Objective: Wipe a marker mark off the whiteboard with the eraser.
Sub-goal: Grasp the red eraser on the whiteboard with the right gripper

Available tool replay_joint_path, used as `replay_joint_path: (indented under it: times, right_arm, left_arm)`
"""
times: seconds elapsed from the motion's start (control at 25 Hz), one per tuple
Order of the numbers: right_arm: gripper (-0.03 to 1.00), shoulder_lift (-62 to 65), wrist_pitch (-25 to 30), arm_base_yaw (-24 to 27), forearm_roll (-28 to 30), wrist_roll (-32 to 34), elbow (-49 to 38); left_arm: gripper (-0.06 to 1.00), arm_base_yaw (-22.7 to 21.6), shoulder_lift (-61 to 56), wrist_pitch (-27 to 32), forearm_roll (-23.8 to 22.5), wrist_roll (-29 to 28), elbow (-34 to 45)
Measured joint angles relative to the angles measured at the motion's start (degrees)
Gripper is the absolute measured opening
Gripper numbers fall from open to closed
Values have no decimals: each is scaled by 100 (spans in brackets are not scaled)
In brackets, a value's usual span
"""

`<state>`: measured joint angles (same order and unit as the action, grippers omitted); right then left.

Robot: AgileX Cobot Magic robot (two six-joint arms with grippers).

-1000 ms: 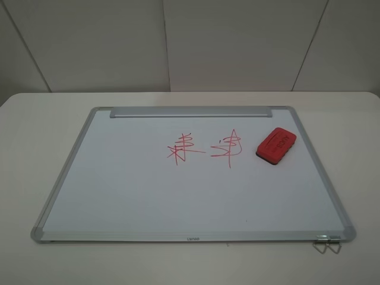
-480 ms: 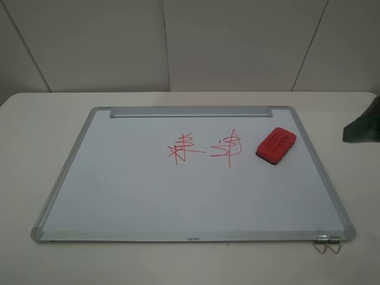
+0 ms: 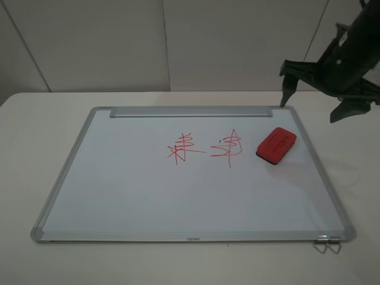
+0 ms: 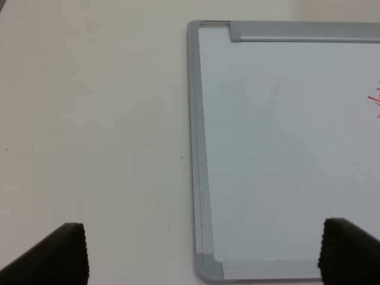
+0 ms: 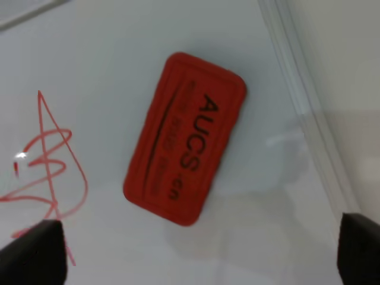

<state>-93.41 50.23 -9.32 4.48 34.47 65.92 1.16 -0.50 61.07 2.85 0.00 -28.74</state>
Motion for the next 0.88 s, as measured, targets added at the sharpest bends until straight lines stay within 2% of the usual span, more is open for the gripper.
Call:
replay_joint_path:
  times: [0.32,0.64,0.88]
  right_arm:
    - [83,-1782,199,-397,60,965,1382]
    - [83,-2280,539,-410,645,1910,1517]
    - [83,-2452,447,-410,779,2183,1536]
  left_arm:
    - [77,0,0,-2,0,0,0]
    - [77,0,0,-2,-2,0,0]
    - [77,0,0,-2,-2,0,0]
